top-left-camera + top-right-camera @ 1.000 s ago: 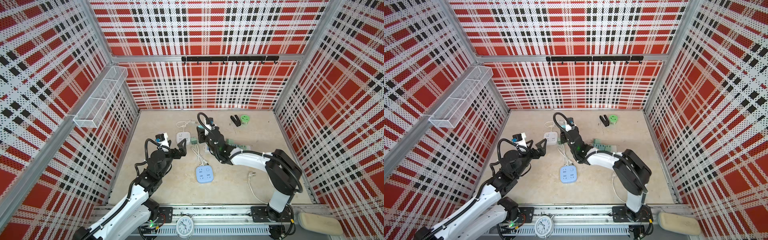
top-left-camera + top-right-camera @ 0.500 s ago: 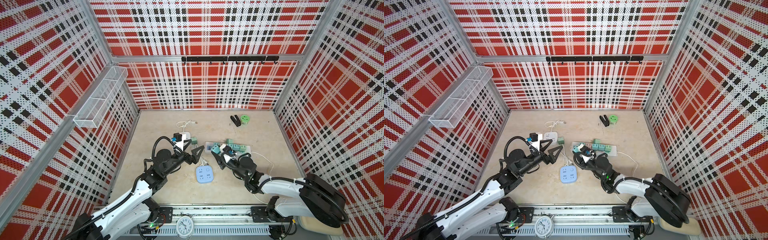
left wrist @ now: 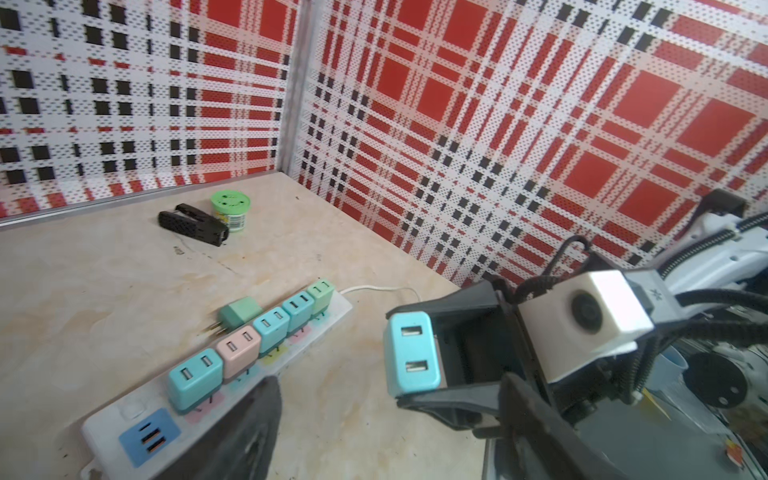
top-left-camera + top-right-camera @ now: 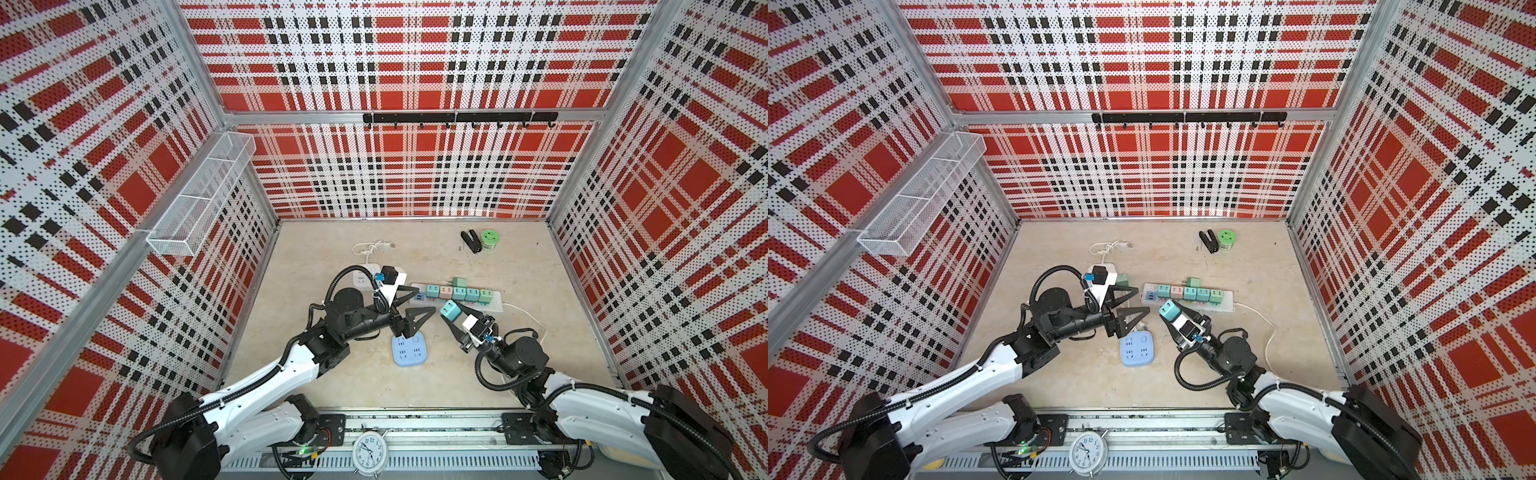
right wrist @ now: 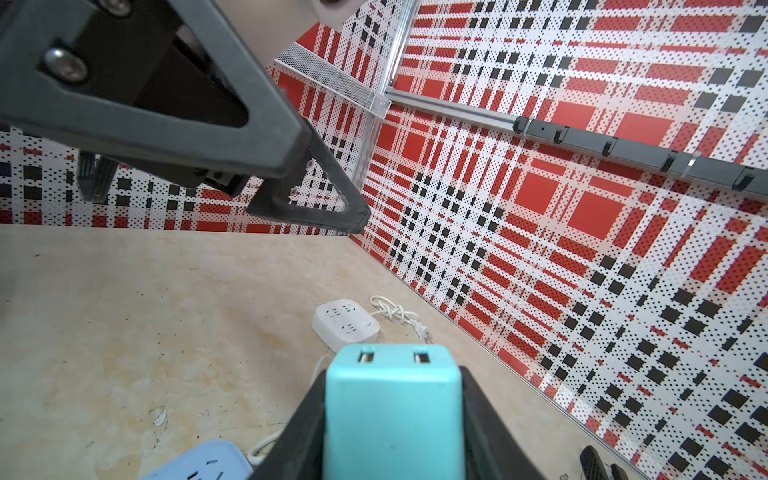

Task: Insert the plug
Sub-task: 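Close left gripper on the teal adapter held by the right gripper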

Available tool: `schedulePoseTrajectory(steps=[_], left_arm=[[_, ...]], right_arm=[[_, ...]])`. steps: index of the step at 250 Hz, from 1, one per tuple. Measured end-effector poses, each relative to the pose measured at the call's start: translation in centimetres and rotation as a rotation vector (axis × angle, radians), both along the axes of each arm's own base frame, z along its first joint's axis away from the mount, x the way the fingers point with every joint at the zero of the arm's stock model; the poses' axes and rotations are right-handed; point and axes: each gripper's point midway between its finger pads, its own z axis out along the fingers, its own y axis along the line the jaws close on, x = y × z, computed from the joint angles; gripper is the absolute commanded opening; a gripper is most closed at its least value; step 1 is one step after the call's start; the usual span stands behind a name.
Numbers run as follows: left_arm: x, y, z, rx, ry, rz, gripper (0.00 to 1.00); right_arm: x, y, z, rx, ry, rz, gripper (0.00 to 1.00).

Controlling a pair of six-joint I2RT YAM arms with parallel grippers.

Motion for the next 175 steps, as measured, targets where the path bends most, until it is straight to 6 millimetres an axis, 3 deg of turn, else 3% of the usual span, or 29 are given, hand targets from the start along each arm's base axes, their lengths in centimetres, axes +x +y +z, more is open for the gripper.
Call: schedulePoseTrajectory(steps=[55, 175], left_arm=[[-1.0, -2.4, 0.2, 0.06, -0.01, -0.089, 0.82], [-1.8, -4.4, -2.5, 0.228, 0.002, -0.134, 0.68]], right_arm=[[-0.9, 0.0, 0.3, -0.014, -0.006, 0.035, 0.0], [-1.6, 0.4, 0.3, -0.02, -0.006, 0.082, 0.0]])
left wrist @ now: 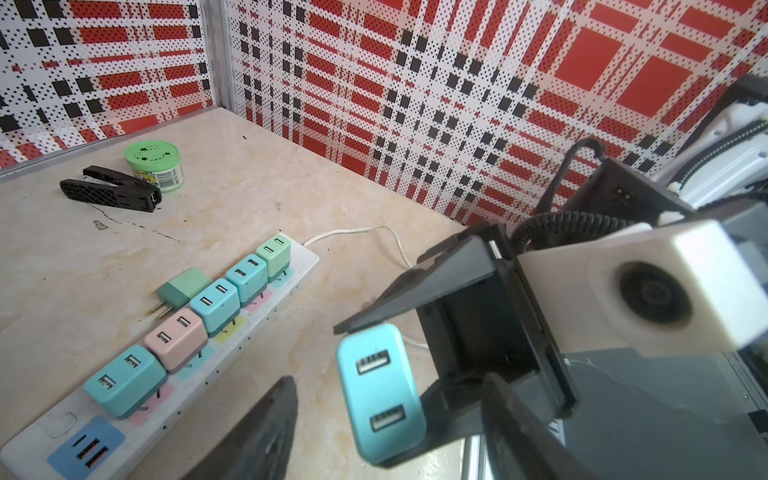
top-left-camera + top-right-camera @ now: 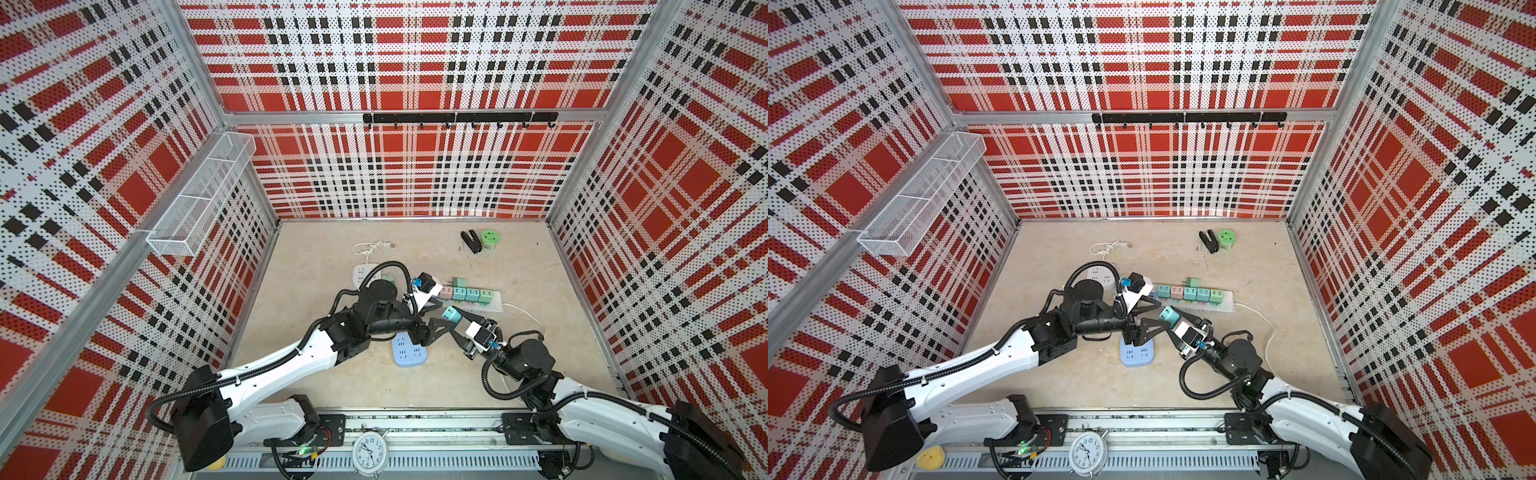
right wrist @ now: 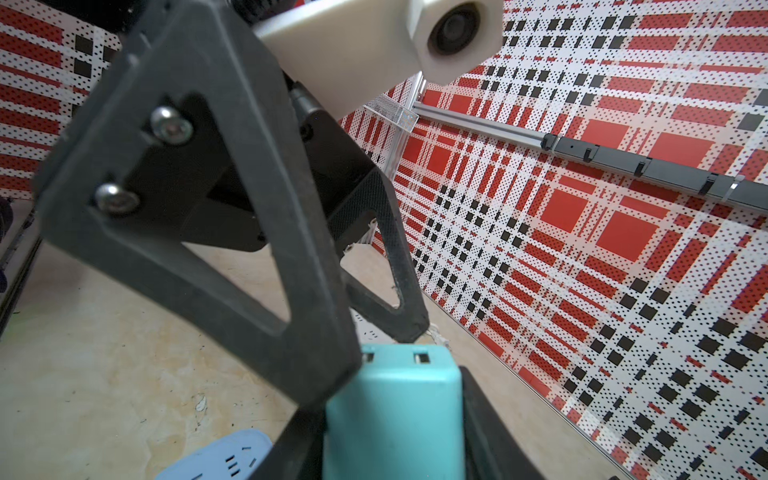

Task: Insert the plug
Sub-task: 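Close left gripper on the teal adapter held by the right gripper, then open right gripper and draw back while left gripper carries adapter over light blue socket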

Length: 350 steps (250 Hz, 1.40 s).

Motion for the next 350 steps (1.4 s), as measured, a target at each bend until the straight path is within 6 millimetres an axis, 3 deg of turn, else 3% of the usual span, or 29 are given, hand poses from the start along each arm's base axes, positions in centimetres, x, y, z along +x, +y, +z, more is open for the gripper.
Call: schedulePoseTrajectory(steps=[58, 191, 247, 269, 288, 306, 331, 339, 350], left_arm=[[0.2, -0.3, -1.2, 0.051, 0.012, 0.001, 0.61], [0.5, -1.8, -1.7, 0.129, 0.015, -0.015, 0.47], [1.2, -2.3, -2.3, 0.164, 0.041, 0.004, 0.28], [1.3, -2.4, -2.5, 0.172, 0.048, 0.007, 0.13], [1.4, -2.4, -2.6, 0.175, 0.05, 0.009, 0.0], [1.4, -2.4, -2.6, 0.175, 0.052, 0.01, 0.0], [1.5, -2.4, -2.6, 0.175, 0.053, 0.015, 0.0], [1.5, -2.3, -2.6, 0.173, 0.054, 0.017, 0.0], [1.7, -2.1, -2.7, 0.177, 0.047, 0.024, 0.0]], right_arm=[[-0.1, 0.3, -0.2, -0.007, 0.008, 0.013, 0.0], [0.1, 0.5, -0.1, -0.029, -0.011, 0.003, 0.0], [0.4, 0.4, -0.5, -0.065, -0.032, -0.031, 0.0], [0.5, 0.3, -0.6, -0.071, -0.034, -0.041, 0.0], [0.6, 0.2, -0.7, -0.077, -0.033, -0.046, 0.17], [0.6, 0.2, -0.8, -0.08, -0.034, -0.048, 0.36], [0.6, 0.2, -0.8, -0.082, -0.036, -0.053, 0.48], [0.7, 0.2, -0.8, -0.082, -0.037, -0.054, 0.64], [0.6, 0.2, -0.7, -0.076, -0.036, -0.05, 0.73]])
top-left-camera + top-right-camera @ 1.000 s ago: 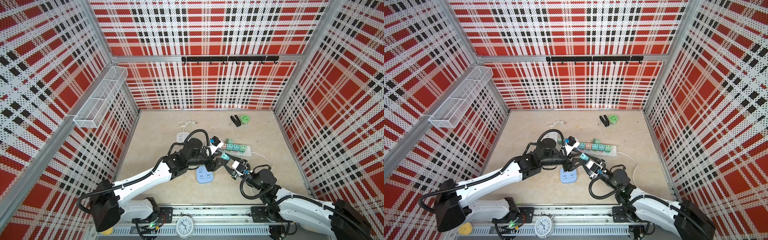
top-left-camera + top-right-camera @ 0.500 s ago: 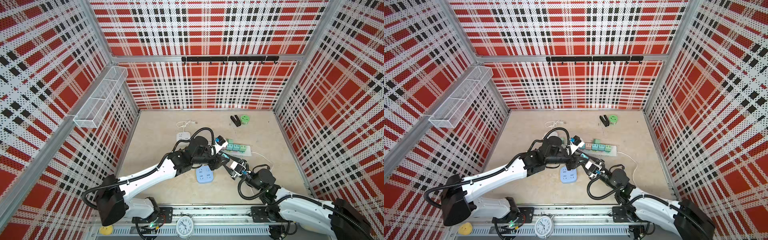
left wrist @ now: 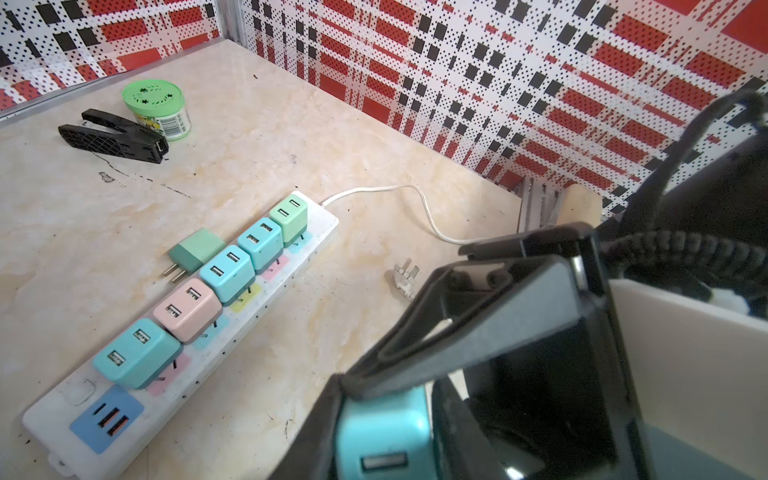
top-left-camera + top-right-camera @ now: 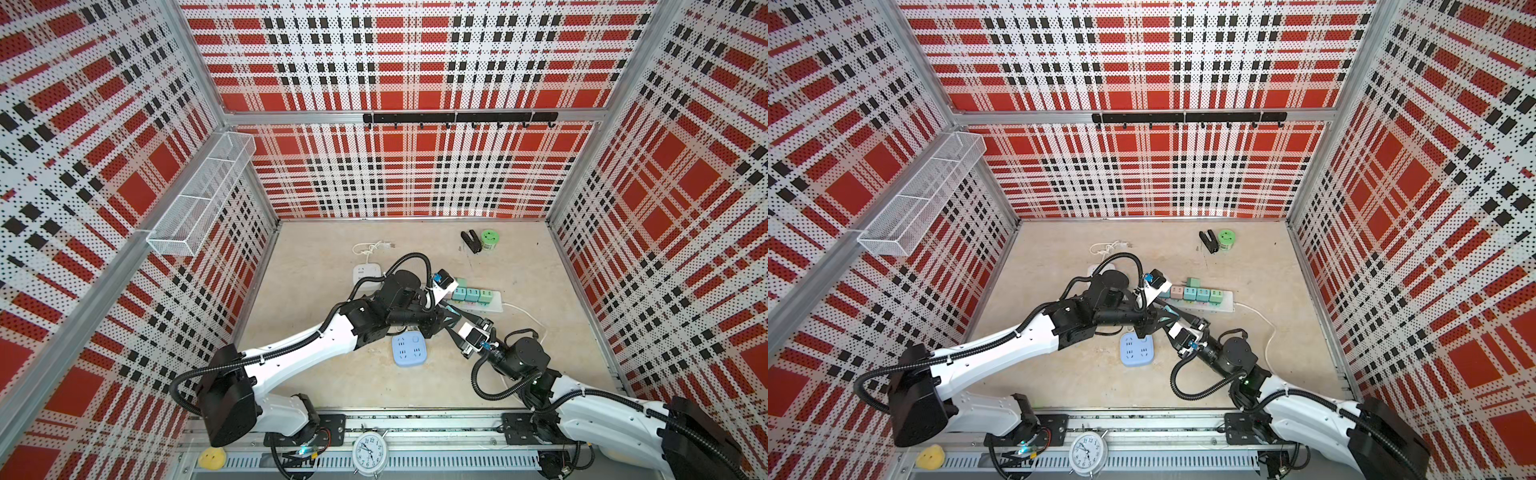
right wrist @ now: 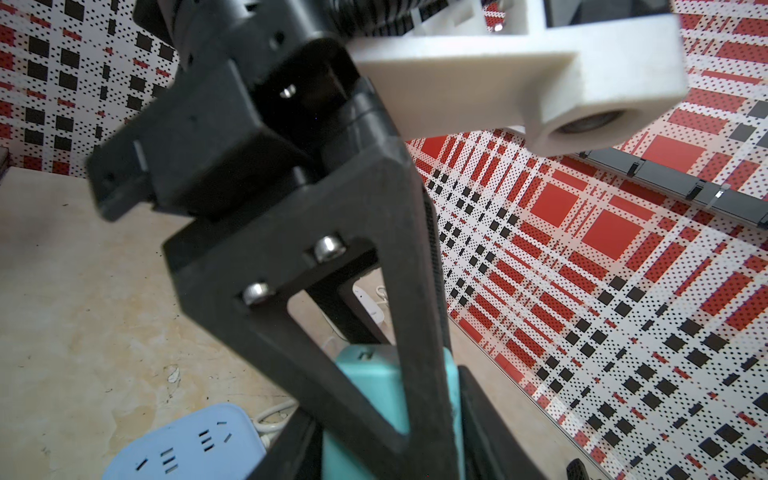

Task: Insert the plug
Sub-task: 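Open right gripper and draw back while left gripper carries adapter over light blue socket, then lower the teal adapter with left gripper into the light blue socket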

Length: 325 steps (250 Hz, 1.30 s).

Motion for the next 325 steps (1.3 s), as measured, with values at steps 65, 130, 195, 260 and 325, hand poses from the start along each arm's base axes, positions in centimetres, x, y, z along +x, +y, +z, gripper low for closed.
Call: schedulePoseTrajectory(steps=[65, 130, 195, 260, 325], left_arm=[[1.5, 4.3, -0.9, 0.03, -0.107, 0.136, 0.0], [3.2, 8.7, -1.6, 0.197, -0.401, 0.292, 0.0], [2.7, 8.3, -5.2, 0.359, -0.485, 0.176, 0.0], [3.4, 6.8, -10.4, 0.547, -0.406, 0.041, 0.0], [2.6, 6.5, -13.1, 0.633, -0.313, -0.062, 0.0]], right_arm=[[-0.6, -0.6, 1.3, 0.046, -0.03, 0.004, 0.91], [0.1, -2.5, 0.9, 0.101, -0.011, -0.091, 1.0], [5.0, -8.7, 0.7, 0.284, 0.168, -0.413, 1.0], [7.6, -17.0, 0.0, 0.529, 0.331, -0.697, 1.0], [8.5, -22.9, -4.3, 0.629, 0.462, -0.896, 1.0]])
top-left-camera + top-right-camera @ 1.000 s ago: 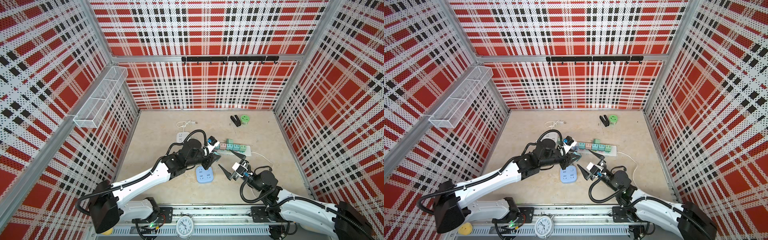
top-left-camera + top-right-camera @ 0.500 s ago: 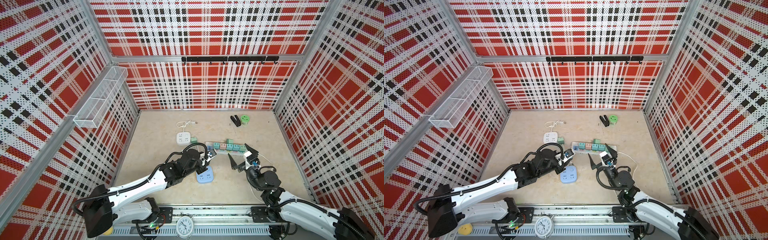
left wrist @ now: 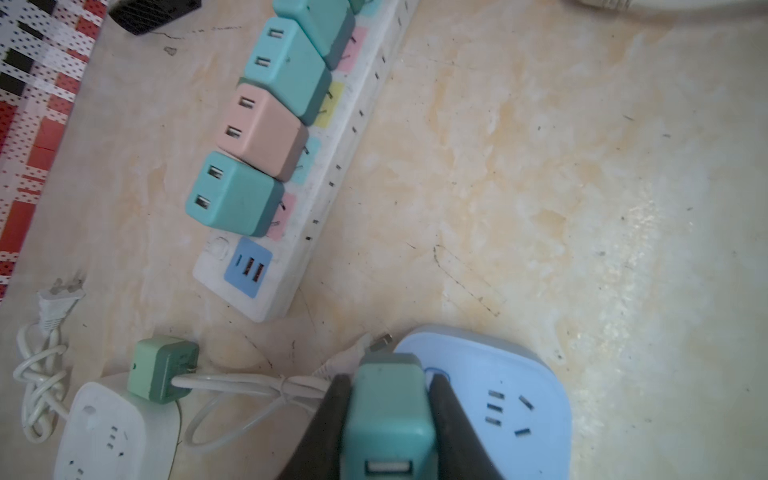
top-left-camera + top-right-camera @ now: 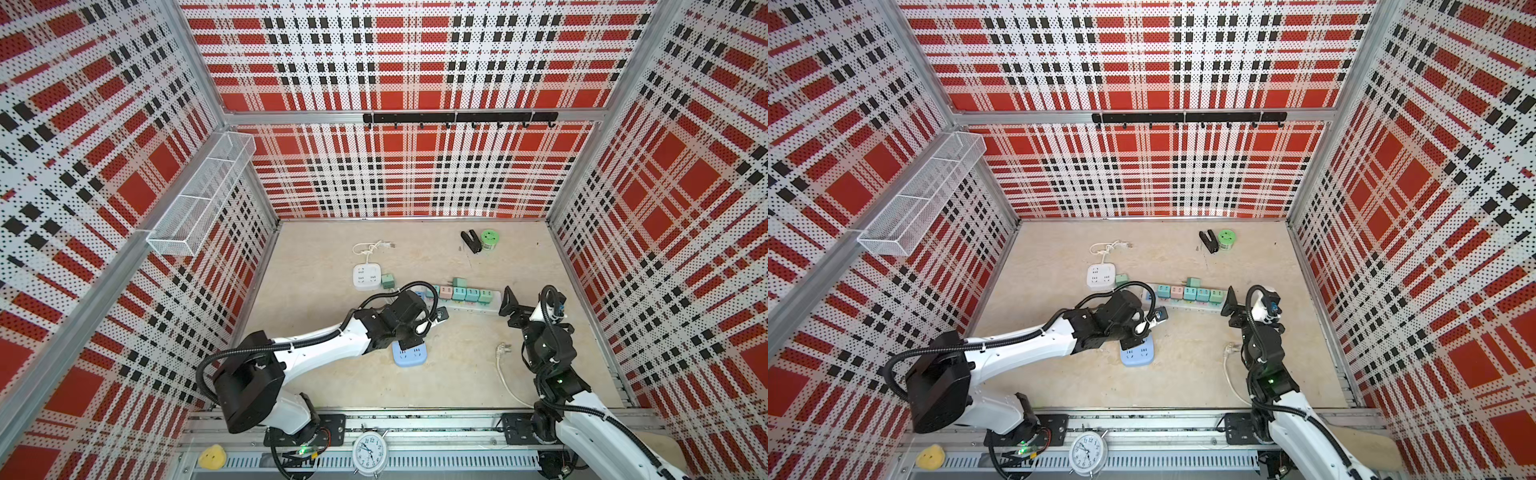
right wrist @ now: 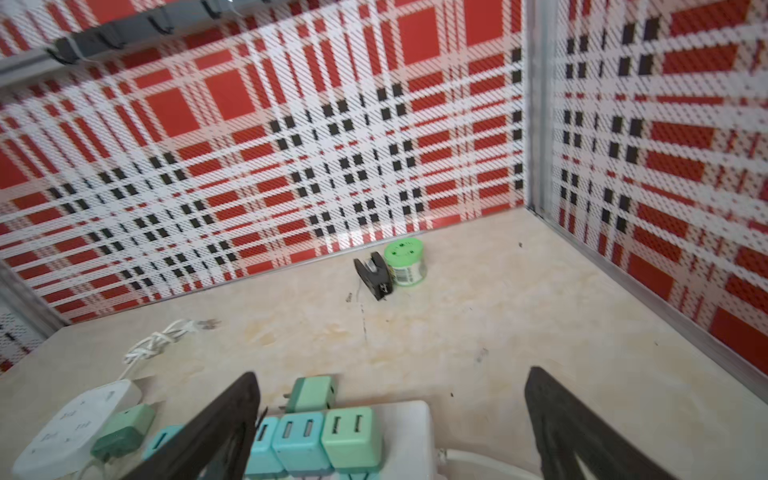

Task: Insert the plug
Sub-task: 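Lower the teal adapter with left gripper into the light blue socket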

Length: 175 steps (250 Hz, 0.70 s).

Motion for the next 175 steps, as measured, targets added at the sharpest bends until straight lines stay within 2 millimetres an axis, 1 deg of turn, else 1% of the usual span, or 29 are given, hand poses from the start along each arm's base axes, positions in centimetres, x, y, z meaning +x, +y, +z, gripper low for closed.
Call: schedulePoseTrajectory(steps=[21, 36, 47, 64, 83, 108, 128, 175], left_arm=[[-0.5, -0.2, 0.2, -0.002, 0.016, -0.02, 0.0], [-0.9, -0.3, 0.1, -0.01, 0.02, -0.032, 0.0], [-1.4, -0.2, 0.0, -0.022, 0.02, -0.042, 0.0], [-2.6, 0.7, -0.8, -0.024, 0.027, -0.057, 0.0], [-3.7, 1.2, -1.3, -0.012, 0.047, -0.073, 0.0], [-4.3, 0.8, -1.0, -0.028, 0.053, -0.101, 0.0], [-4.6, 0.5, -1.0, -0.022, 0.048, -0.123, 0.0], [-5.0, 0.3, -1.4, -0.006, 0.055, -0.152, 0.0]], right_arm=[[0.0, -1.6, -1.6, 0.026, 0.044, -0.05, 1.0], [0.0, -2.6, -2.4, 0.05, 0.069, -0.073, 1.0], [0.1, -3.1, -2.7, 0.068, 0.078, -0.083, 1.0], [0.2, -3.6, -3.0, 0.095, 0.083, -0.093, 1.0], [0.3, -3.6, -3.4, 0.114, 0.084, -0.087, 1.0], [0.4, -3.2, -4.1, 0.127, 0.095, -0.068, 0.99], [0.5, -2.9, -4.5, 0.131, 0.104, -0.049, 1.0], [0.5, -2.6, -4.4, 0.139, 0.09, -0.031, 1.0]])
